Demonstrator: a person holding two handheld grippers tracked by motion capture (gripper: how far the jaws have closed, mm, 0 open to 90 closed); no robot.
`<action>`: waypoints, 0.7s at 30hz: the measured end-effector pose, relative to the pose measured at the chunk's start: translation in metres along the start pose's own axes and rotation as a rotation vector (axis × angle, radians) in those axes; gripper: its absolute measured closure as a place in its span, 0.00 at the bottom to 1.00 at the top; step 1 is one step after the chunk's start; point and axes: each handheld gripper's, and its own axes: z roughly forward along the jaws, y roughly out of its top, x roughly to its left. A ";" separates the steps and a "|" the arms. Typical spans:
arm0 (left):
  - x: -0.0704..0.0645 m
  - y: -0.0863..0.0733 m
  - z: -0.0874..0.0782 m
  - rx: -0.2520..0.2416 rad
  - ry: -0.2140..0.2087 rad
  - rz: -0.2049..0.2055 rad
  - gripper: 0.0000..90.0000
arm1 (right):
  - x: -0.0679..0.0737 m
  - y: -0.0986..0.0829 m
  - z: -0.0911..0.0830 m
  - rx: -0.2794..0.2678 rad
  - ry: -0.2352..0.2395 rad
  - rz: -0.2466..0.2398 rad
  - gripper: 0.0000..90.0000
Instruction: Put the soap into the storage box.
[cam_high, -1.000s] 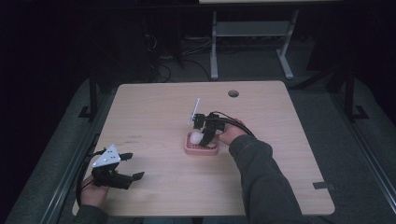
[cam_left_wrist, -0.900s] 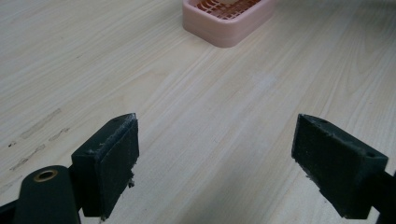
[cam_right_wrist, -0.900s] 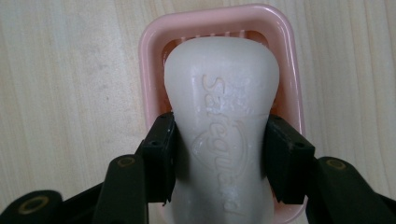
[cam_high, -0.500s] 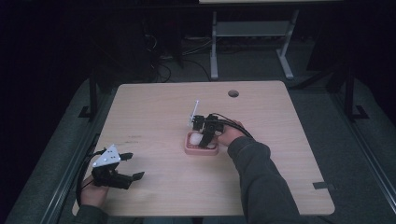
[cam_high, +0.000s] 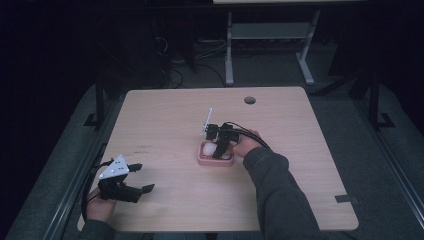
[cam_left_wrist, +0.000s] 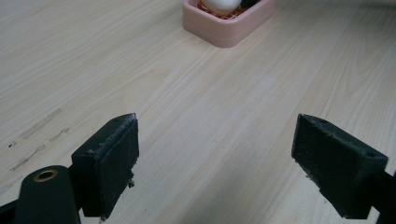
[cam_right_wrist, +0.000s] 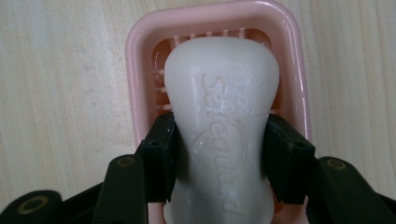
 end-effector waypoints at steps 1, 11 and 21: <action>0.000 0.000 0.000 0.000 -0.001 0.000 0.16 | 0.001 0.000 0.000 0.005 -0.003 0.000 0.54; 0.000 0.000 0.000 -0.002 -0.001 0.000 0.16 | 0.001 0.000 0.002 0.008 -0.008 0.010 0.54; 0.000 0.000 0.001 0.000 -0.001 0.001 0.16 | 0.001 -0.003 -0.001 -0.018 -0.002 0.016 0.52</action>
